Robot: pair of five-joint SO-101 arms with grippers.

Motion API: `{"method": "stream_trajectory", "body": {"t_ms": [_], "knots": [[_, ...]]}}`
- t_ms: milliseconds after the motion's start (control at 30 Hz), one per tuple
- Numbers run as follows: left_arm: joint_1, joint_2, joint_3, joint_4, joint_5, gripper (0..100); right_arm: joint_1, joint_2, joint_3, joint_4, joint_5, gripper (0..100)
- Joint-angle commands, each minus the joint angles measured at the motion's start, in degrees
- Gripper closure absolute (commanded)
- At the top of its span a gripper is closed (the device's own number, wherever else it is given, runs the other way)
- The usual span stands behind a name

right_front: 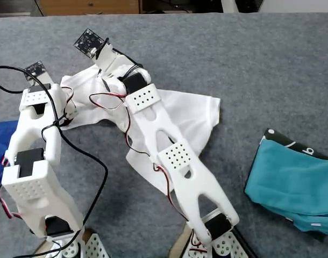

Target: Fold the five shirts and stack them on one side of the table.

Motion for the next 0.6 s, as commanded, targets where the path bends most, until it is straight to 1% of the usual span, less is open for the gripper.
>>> {"method": "stream_trajectory", "body": {"t_ms": [0,133,333,567], "knots": [[-1.49,-0.31,0.88,1.05,-0.70,98,0.92,-7.96,-2.95,-0.79,-0.53,99.4],[-1.58,-1.89,2.90,1.05,-5.89,98,0.84,-7.96,-2.95,-0.79,-0.53,99.4],[-1.85,-8.66,12.04,0.53,-13.98,98,0.57,-7.96,-2.95,-0.79,-0.53,99.4],[-7.12,-15.60,20.57,0.44,-20.40,98,0.04,-8.04,-2.86,-0.79,-0.53,99.4]]}}
